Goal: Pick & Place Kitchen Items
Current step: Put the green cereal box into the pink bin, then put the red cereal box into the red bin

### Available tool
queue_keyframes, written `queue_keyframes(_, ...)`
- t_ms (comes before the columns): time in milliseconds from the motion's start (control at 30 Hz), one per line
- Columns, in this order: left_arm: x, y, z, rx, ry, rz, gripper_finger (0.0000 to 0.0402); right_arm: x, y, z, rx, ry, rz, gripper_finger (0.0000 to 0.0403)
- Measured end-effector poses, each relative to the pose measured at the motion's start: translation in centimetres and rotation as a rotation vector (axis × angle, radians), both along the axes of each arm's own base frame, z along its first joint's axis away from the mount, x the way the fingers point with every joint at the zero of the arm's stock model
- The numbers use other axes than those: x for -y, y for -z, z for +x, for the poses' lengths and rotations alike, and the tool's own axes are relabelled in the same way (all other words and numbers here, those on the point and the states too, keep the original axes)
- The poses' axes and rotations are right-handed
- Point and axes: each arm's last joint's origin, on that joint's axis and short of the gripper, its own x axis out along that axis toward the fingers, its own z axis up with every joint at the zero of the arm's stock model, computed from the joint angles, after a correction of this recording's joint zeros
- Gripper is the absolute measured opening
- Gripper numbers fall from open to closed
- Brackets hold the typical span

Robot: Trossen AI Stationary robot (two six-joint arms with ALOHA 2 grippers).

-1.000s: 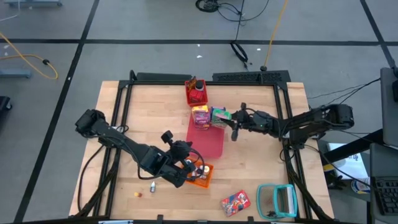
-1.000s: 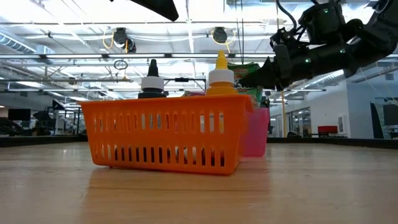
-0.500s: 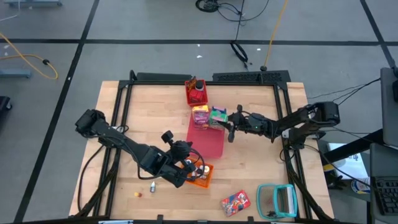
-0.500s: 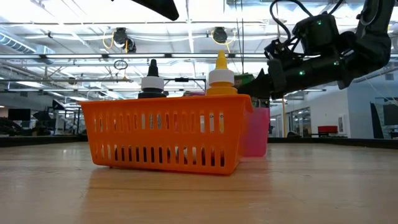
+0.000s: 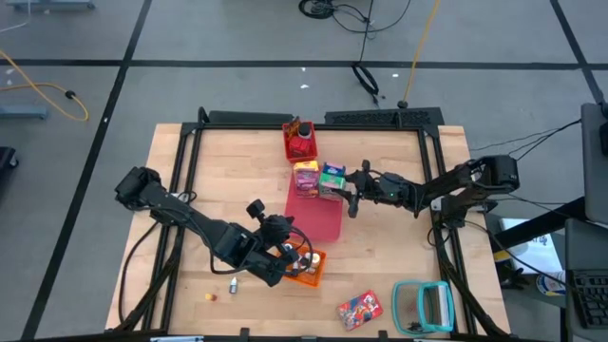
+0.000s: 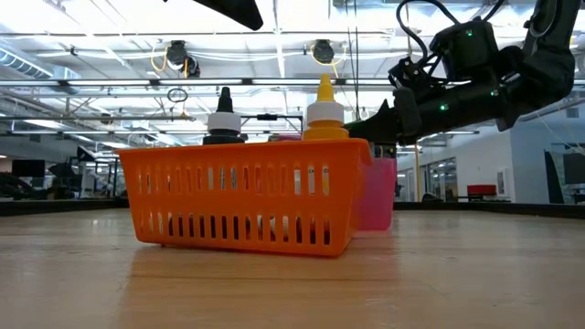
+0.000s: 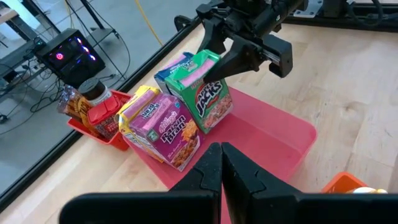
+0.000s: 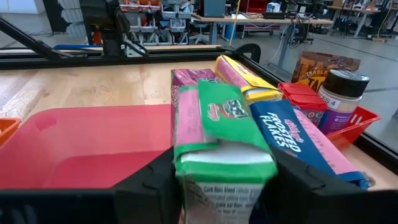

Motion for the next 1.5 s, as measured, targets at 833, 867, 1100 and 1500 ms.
queue_keyframes(833, 0.0, 0.0, 0.0, 0.001, 0.000, -0.001, 0.0008, -2.0, -1.9, -0.2, 0.059, -0.086, -0.065, 0.0243)
queue_keyframes(867, 0.0, 0.0, 0.0, 0.001, 0.000, -0.001, 0.0008, -2.2, -2.0, -0.2, 0.065, -0.094, -0.063, 0.0243)
queue_keyframes(1100, 0.0, 0.0, 0.0, -0.002, 0.001, 0.000, 0.0008, -4.9, -2.4, -0.8, 0.014, -0.207, -0.029, 0.0244)
queue_keyframes(1500, 0.0, 0.0, 0.0, -0.004, 0.002, 0.000, 0.0008, -10.2, -3.8, -2.6, 0.028, -0.436, 0.031, 0.0238)
